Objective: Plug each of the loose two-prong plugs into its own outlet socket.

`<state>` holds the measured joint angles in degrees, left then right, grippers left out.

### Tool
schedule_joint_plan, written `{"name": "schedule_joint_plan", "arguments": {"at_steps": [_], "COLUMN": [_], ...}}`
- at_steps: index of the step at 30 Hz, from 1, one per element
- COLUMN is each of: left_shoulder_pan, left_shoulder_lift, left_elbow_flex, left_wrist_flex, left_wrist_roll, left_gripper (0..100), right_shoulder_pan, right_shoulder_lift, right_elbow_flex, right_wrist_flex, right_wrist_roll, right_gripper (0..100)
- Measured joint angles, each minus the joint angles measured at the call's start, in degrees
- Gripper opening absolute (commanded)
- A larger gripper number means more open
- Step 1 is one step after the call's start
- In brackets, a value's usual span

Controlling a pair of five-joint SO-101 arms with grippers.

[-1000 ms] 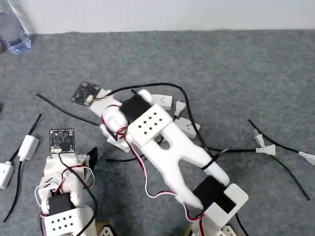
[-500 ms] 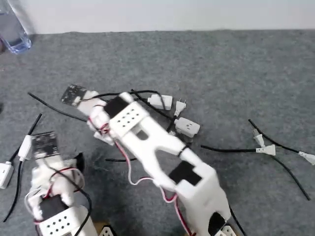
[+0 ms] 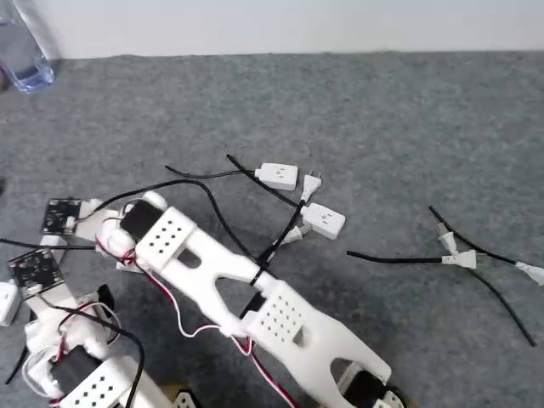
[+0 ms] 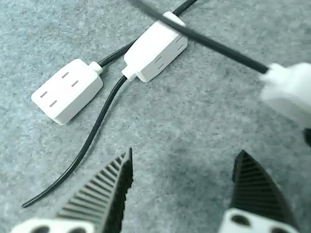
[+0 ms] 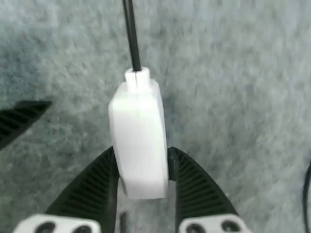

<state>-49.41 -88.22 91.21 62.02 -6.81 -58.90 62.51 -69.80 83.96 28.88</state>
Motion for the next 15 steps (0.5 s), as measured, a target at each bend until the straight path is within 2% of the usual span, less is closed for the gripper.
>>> {"name": "schedule_joint_plan", "arguments": {"at_steps": [4,15], "left_shoulder_pan": [-0.35,-0.26], "left_shoulder_lift": [0.0,0.0], "left_elbow_flex": [0.0,0.0], "left_wrist_flex": [0.0,0.0], "left_wrist_roll": [0.0,-0.09], "left_gripper": [32,32], "right_shoulder_pan": [-0.26,-4.4], "right_shoulder_lift": [4.57,6.59], "right_elbow_flex": [-7.12,-10.37], "right_wrist_flex": [0.18,0.0], "right_wrist_roll": [1.85,5.27], "right_gripper": [4.4,30.9]}}
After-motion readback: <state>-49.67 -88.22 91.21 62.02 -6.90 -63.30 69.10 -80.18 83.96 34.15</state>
